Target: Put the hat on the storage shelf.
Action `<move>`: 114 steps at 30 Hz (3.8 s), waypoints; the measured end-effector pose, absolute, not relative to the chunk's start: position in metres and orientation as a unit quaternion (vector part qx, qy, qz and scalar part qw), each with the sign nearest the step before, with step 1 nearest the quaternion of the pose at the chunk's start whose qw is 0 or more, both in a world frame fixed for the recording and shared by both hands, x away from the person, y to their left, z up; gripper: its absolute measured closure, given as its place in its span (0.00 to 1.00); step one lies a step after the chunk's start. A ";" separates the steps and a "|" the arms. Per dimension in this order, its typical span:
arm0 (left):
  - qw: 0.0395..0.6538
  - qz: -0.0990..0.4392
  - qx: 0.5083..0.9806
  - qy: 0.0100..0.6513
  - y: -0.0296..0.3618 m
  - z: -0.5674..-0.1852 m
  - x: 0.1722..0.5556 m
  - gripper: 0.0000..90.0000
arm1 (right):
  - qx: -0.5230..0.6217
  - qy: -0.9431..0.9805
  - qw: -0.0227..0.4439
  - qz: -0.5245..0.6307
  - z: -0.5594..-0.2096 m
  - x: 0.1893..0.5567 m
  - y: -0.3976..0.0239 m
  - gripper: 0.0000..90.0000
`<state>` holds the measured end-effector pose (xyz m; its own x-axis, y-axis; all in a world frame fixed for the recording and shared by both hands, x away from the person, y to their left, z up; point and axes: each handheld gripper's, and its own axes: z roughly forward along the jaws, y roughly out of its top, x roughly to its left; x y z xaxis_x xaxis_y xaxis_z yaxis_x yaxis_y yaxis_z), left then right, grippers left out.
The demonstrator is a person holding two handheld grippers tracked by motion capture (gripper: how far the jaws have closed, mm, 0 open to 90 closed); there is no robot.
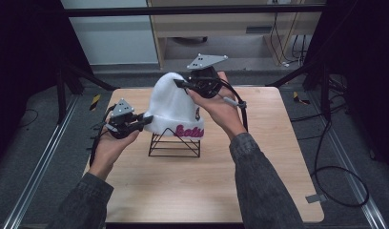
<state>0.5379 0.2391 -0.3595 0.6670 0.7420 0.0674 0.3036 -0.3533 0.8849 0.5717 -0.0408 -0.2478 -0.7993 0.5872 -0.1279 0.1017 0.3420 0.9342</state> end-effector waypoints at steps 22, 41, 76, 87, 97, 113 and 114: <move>0.454 0.227 0.795 0.333 0.252 -0.388 0.531 0.83 | 0.208 0.809 0.208 0.508 -0.269 0.554 -0.033 0.92; 0.443 0.220 0.805 0.329 0.257 -0.404 0.528 0.83 | 0.208 0.825 0.194 0.488 -0.287 0.548 -0.032 0.92; 0.398 0.199 0.831 0.335 0.259 -0.438 0.528 0.82 | 0.216 0.843 0.169 0.464 -0.319 0.548 -0.013 0.91; 0.393 0.192 0.833 0.339 0.259 -0.442 0.530 0.82 | 0.216 0.846 0.164 0.459 -0.322 0.548 -0.011 0.91; 0.387 0.186 0.835 0.344 0.261 -0.446 0.532 0.81 | 0.214 0.850 0.163 0.452 -0.324 0.548 -0.008 0.90; 0.380 0.177 0.839 0.346 0.266 -0.449 0.529 0.84 | 0.213 0.857 0.159 0.442 -0.329 0.547 -0.002 0.88; 0.380 0.178 0.839 0.346 0.266 -0.449 0.529 0.83 | 0.214 0.858 0.159 0.440 -0.329 0.547 -0.003 0.85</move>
